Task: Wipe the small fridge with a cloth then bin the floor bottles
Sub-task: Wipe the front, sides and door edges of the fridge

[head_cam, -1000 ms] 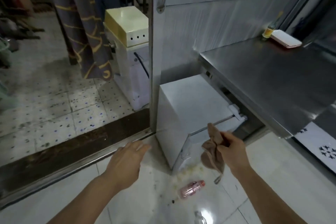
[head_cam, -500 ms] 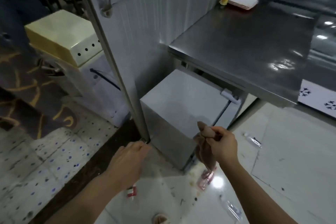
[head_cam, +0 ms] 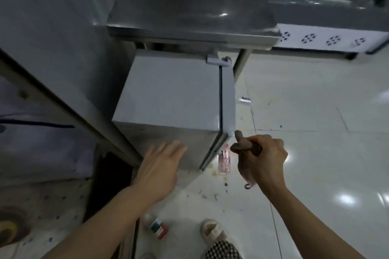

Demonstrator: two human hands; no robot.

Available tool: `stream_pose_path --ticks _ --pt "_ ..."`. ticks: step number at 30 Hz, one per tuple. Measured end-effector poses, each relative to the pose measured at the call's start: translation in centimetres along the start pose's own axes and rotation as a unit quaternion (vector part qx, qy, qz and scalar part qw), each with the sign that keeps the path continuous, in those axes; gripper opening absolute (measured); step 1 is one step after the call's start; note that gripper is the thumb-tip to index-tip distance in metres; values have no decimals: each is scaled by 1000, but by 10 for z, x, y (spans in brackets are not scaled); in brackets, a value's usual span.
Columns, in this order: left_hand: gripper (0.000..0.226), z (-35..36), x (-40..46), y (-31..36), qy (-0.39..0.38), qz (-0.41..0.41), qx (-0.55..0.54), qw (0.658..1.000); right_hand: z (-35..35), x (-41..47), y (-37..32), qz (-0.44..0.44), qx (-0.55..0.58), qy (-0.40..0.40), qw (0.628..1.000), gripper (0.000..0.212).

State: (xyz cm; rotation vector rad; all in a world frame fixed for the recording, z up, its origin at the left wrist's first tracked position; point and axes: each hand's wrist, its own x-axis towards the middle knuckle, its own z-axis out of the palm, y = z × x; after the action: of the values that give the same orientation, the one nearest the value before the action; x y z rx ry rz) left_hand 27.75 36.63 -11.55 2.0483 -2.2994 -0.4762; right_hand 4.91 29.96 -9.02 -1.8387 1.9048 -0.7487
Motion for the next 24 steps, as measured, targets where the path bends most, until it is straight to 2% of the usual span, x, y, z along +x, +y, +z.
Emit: stream_pose_path --ticks 3,5,9,11,14,18,22,24 --pt "66 11 1 -20 32 12 16 999 27 -19 10 21 -57 15 998 15" --pt "66 15 4 -29 58 9 21 998 46 -21 12 6 -44 63 997 16" --pt "70 31 26 -42 141 11 63 988 81 -7 14 -139 -22 181 973 22" --pt "71 46 43 -47 185 30 84 979 101 6 26 -218 -36 197 955 26" --pt "71 74 65 -57 252 36 93 963 133 27 50 -318 -80 215 920 28" --pt "68 110 86 -71 346 26 90 933 168 48 91 -421 -121 313 842 35" --pt "54 129 104 -73 439 33 78 895 191 63 118 -452 -189 376 787 51" --pt "52 136 111 -73 485 39 70 871 204 68 120 -453 -186 403 773 44"
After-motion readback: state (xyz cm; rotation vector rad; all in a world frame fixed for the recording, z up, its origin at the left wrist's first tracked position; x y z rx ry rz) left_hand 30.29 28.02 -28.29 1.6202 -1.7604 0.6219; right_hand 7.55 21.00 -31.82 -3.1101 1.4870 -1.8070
